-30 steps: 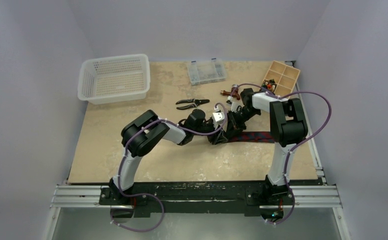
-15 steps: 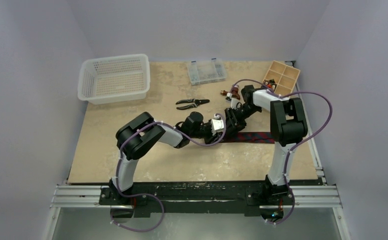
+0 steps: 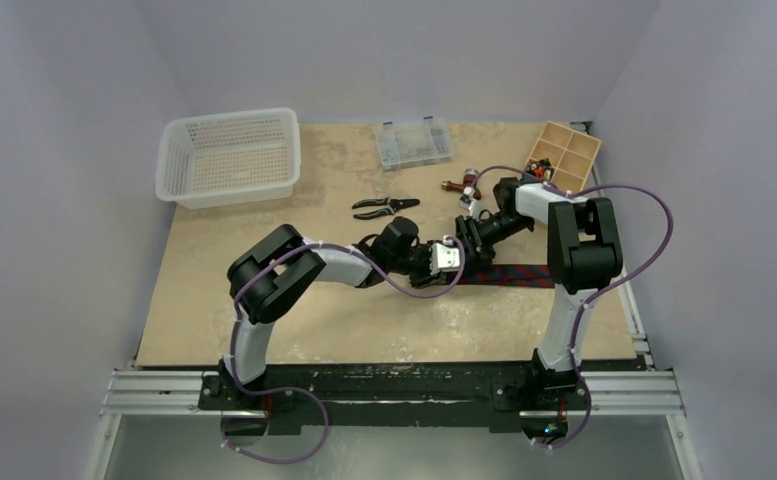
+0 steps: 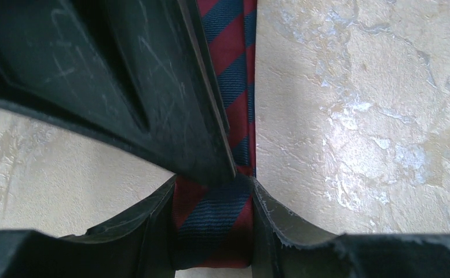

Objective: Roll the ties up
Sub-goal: Roll the tie at the center of the board.

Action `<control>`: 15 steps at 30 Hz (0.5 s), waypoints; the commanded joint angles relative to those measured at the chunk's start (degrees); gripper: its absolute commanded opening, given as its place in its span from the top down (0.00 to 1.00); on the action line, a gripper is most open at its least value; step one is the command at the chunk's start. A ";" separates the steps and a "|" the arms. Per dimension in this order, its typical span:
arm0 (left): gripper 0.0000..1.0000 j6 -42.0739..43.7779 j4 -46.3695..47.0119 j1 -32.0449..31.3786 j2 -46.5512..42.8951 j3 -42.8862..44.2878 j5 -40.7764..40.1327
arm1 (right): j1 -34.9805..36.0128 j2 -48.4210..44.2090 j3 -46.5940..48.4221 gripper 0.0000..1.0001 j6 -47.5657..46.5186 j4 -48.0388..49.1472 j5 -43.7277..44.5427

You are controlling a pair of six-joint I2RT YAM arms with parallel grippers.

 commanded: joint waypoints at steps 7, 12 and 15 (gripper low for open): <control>0.76 2.82 -18.56 0.36 1.75 0.55 -5.20 | 3.36 -0.47 -2.34 0.56 8.83 12.44 -3.87; 0.73 2.42 -20.18 0.39 1.72 1.31 -5.22 | 3.31 2.08 -1.34 0.94 5.16 9.46 -0.66; 0.61 1.15 -20.91 0.54 1.92 2.28 -4.63 | 2.85 2.64 -0.74 1.00 2.46 7.62 2.27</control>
